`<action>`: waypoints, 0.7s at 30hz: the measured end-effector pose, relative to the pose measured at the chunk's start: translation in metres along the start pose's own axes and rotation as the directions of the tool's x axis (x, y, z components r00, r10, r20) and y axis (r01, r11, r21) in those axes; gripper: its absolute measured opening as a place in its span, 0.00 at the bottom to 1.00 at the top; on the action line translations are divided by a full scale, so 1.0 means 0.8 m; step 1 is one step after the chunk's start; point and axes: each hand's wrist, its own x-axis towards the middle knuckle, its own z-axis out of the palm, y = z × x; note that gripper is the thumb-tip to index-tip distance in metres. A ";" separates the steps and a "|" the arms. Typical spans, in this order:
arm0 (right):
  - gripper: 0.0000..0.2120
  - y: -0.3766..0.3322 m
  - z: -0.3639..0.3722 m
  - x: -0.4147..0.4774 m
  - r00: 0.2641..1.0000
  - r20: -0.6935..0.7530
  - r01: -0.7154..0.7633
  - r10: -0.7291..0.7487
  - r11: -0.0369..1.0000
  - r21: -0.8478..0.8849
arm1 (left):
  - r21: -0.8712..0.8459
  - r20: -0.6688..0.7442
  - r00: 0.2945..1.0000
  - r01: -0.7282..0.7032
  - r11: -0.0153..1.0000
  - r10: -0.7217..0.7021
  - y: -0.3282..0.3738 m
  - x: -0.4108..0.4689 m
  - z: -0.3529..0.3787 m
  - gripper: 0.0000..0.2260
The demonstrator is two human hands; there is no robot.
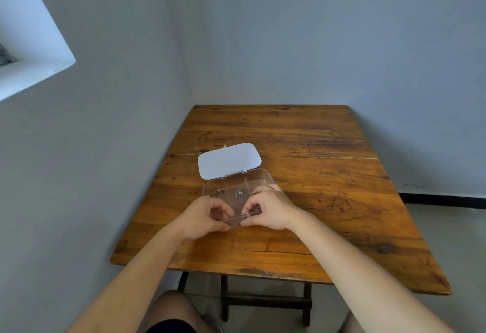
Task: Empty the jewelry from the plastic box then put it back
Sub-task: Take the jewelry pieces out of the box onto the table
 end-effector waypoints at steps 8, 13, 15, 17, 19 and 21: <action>0.08 0.006 -0.003 0.006 1.000 0.012 0.012 -0.014 0.980 0.198 | -0.342 -0.034 0.998 0.043 0.939 -0.058 0.005 -0.010 -0.011 0.11; 0.07 0.000 -0.019 0.004 0.999 0.033 -0.022 0.011 0.938 0.346 | -0.444 -0.143 0.985 0.028 0.896 -0.101 0.007 -0.014 -0.013 0.14; 0.08 -0.003 -0.030 0.002 0.999 -0.029 -0.016 0.030 0.918 0.395 | -0.429 -0.183 0.979 0.003 0.903 -0.090 0.013 -0.016 -0.013 0.14; 0.08 -0.004 -0.043 -0.002 0.995 -0.087 -0.003 0.048 0.894 0.449 | -0.412 -0.235 0.970 -0.038 0.911 -0.065 0.024 -0.018 -0.018 0.14; 0.06 -0.004 -0.060 -0.011 0.989 -0.129 0.002 0.069 0.874 0.485 | -0.396 -0.293 0.955 -0.089 0.914 -0.034 0.041 -0.018 -0.025 0.13; 0.06 0.000 -0.078 -0.023 0.976 -0.186 0.000 0.113 0.856 0.518 | -0.378 -0.339 0.941 -0.135 0.916 -0.001 0.063 -0.017 -0.032 0.11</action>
